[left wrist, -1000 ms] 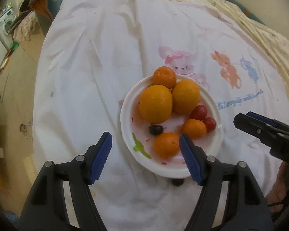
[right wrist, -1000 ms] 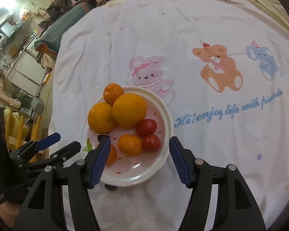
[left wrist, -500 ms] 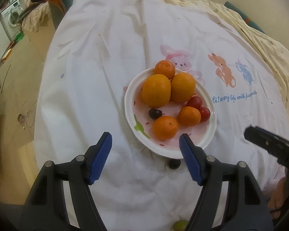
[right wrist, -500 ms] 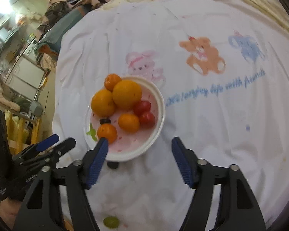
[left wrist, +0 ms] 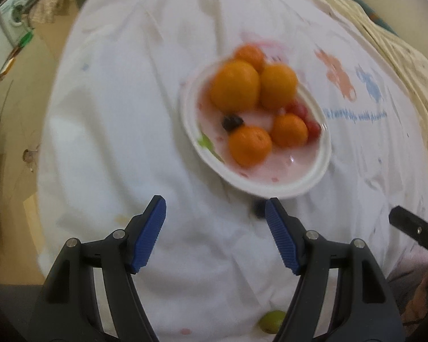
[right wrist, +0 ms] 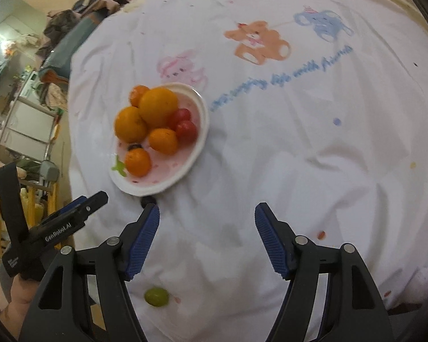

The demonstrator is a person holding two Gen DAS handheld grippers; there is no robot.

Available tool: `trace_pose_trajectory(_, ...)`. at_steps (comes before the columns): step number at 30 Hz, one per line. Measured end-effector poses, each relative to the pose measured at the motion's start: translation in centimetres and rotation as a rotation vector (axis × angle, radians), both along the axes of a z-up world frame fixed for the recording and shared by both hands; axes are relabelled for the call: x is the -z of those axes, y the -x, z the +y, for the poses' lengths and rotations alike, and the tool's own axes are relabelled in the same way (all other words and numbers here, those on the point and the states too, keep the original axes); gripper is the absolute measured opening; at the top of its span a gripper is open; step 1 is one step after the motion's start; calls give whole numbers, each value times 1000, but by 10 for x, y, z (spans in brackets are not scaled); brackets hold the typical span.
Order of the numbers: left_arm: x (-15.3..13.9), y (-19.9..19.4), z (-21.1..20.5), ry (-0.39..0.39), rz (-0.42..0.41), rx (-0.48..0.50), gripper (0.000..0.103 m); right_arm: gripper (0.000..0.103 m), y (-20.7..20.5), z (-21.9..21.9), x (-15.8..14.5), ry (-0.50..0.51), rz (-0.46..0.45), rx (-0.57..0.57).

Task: Organize fruits
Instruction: 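Grasp another dark purple grape beside the plate with the left tool, then grasp the small green fruit with the right tool while the left tool holds the grape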

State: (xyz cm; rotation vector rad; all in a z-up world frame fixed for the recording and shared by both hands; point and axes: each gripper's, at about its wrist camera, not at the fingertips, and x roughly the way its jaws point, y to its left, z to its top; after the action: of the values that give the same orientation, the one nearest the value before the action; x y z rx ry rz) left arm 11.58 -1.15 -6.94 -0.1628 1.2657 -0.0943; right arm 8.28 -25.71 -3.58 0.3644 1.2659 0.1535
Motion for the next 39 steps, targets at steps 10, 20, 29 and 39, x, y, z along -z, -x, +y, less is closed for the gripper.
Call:
trace_pose_trajectory(10, 29, -4, -54, -62, 43, 167, 54, 72, 11, -4, -10, -18, -21, -11)
trace_pose_trajectory(20, 41, -14, -69, -84, 74, 208, 16, 72, 12, -15, -10, -42, -18, 12)
trace_pose_trajectory(29, 14, 5, -50, -52, 45, 188, 15, 72, 7, -5, -2, -50, -4, -15)
trace_pose_trajectory(39, -16, 24, 15, -41, 10, 66, 15, 72, 11, 51, 12, -30, 40, -197)
